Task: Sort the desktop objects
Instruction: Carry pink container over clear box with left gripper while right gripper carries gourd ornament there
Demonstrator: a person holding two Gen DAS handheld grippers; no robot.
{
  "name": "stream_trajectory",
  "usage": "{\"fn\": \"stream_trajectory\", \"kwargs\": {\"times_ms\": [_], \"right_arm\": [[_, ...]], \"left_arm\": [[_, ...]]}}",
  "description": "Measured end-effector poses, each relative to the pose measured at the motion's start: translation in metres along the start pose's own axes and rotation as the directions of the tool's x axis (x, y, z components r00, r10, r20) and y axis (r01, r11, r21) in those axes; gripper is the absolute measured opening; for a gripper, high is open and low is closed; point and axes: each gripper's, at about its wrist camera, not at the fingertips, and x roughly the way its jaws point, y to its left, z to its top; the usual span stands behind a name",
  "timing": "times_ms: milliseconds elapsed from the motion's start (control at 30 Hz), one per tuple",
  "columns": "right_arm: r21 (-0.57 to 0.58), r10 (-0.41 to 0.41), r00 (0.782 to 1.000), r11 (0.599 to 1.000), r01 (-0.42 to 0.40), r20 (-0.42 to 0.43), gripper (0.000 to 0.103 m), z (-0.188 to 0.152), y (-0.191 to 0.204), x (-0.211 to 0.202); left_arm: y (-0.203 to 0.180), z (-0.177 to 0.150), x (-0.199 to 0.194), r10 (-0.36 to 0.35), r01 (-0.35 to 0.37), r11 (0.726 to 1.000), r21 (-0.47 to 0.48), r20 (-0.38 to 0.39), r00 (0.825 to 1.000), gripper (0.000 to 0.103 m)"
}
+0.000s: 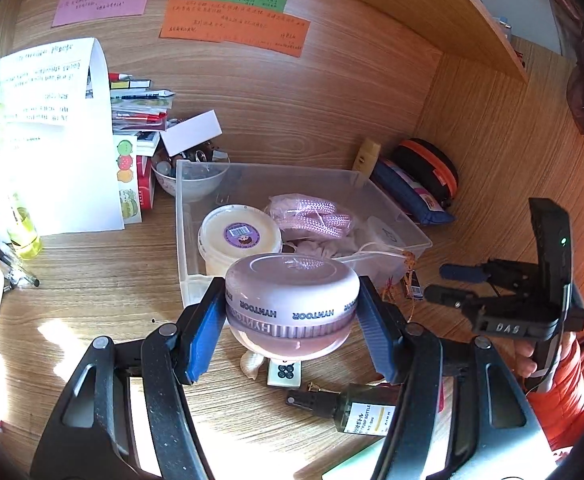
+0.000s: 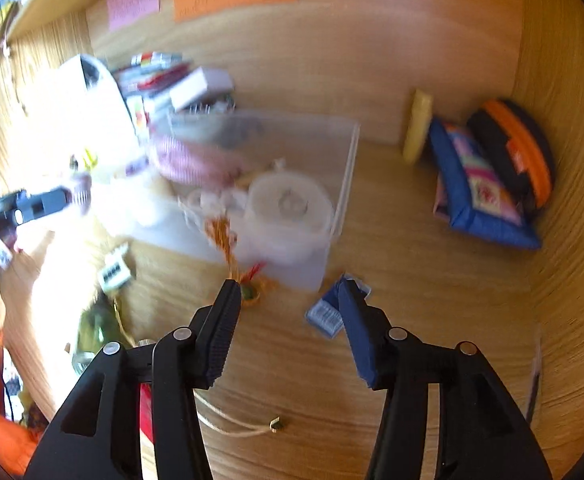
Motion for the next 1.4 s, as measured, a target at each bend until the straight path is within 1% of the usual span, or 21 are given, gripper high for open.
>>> {"fn": "stream_trajectory", "kwargs": {"times_ms": [67, 200, 367, 400, 433, 467, 500, 533, 767, 900, 967, 1033, 1167, 1267, 1400], "right_arm": [[-0.022, -0.006, 1.000, 1.000, 0.005, -0.028, 0.047, -0.003, 0.005, 0.008], [-0.065, 0.010, 0.998, 0.998, -0.014, -0.065, 0.047, -0.003, 0.019, 0.026], [-0.122, 0.025, 0.993, 0.992, -0.039, -0.112, 0.047, -0.001, 0.039, 0.051], [-0.129, 0.026, 0.991, 0.991, -0.043, -0.127, 0.041, -0.001, 0.042, 0.055], [-0.143, 0.026, 0.990, 0.989, -0.047, -0.141, 0.029, -0.002, 0.045, 0.059], [-0.156, 0.021, 0.988, 0.987, -0.045, -0.152, 0.021, -0.002, 0.047, 0.063], [-0.151, 0.039, 0.987, 0.986, -0.064, -0.157, 0.016, -0.002, 0.047, 0.063], [-0.143, 0.043, 0.986, 0.987, -0.067, -0.162, 0.016, -0.001, 0.046, 0.062], [-0.091, 0.021, 0.996, 0.995, -0.029, -0.090, 0.016, -0.001, 0.029, 0.027], [-0.050, 0.008, 1.000, 0.999, -0.008, -0.017, 0.016, -0.002, 0.014, -0.005], [-0.032, -0.017, 1.000, 0.999, 0.018, 0.025, 0.016, -0.002, 0.007, -0.023], [-0.018, -0.037, 0.998, 0.999, 0.038, 0.060, 0.016, 0.005, 0.000, -0.033], [0.000, -0.054, 0.994, 0.999, 0.054, 0.090, 0.016, 0.024, -0.009, -0.034], [0.005, -0.064, 0.995, 0.998, 0.064, 0.079, 0.016, 0.042, -0.013, -0.016], [0.019, -0.037, 0.996, 0.999, 0.035, 0.077, 0.016, 0.054, -0.017, -0.002]], "left_arm": [[0.001, -0.001, 0.001, -0.005, 0.005, 1.000, -0.007, 0.000, 1.000, 0.063], [0.002, -0.003, 0.000, -0.009, 0.009, 1.000, -0.013, -0.002, 1.000, 0.063], [0.007, -0.004, -0.005, 0.007, -0.007, 1.000, -0.017, 0.002, 1.000, 0.063], [0.009, -0.004, -0.006, 0.008, -0.008, 1.000, -0.020, 0.002, 1.000, 0.063], [0.011, -0.004, -0.006, 0.009, -0.009, 1.000, -0.027, 0.002, 1.000, 0.063], [0.013, -0.004, -0.006, 0.010, -0.010, 0.999, -0.034, 0.003, 1.000, 0.063], [0.014, -0.004, -0.007, 0.012, -0.011, 0.999, -0.039, 0.004, 1.000, 0.063], [0.015, -0.004, -0.007, 0.012, -0.012, 0.999, -0.042, 0.006, 1.000, 0.063], [0.020, 0.003, -0.013, 0.015, -0.013, 0.999, -0.052, 0.033, 0.999, 0.063], [0.023, 0.011, -0.016, 0.018, -0.015, 0.998, -0.054, 0.053, 0.998, 0.063], [0.024, 0.016, -0.017, 0.024, -0.020, 0.998, -0.054, 0.063, 0.998, 0.063], [0.025, 0.022, -0.016, 0.032, -0.028, 0.998, -0.052, 0.073, 0.997, 0.063], [0.030, 0.031, -0.010, 0.037, -0.032, 0.998, -0.062, 0.073, 0.997, 0.063], [0.035, 0.036, -0.004, 0.047, -0.042, 0.996, -0.075, 0.068, 0.997, 0.063], [0.041, 0.044, 0.003, 0.072, -0.067, 0.994, -0.088, 0.059, 0.996, 0.063]]}}
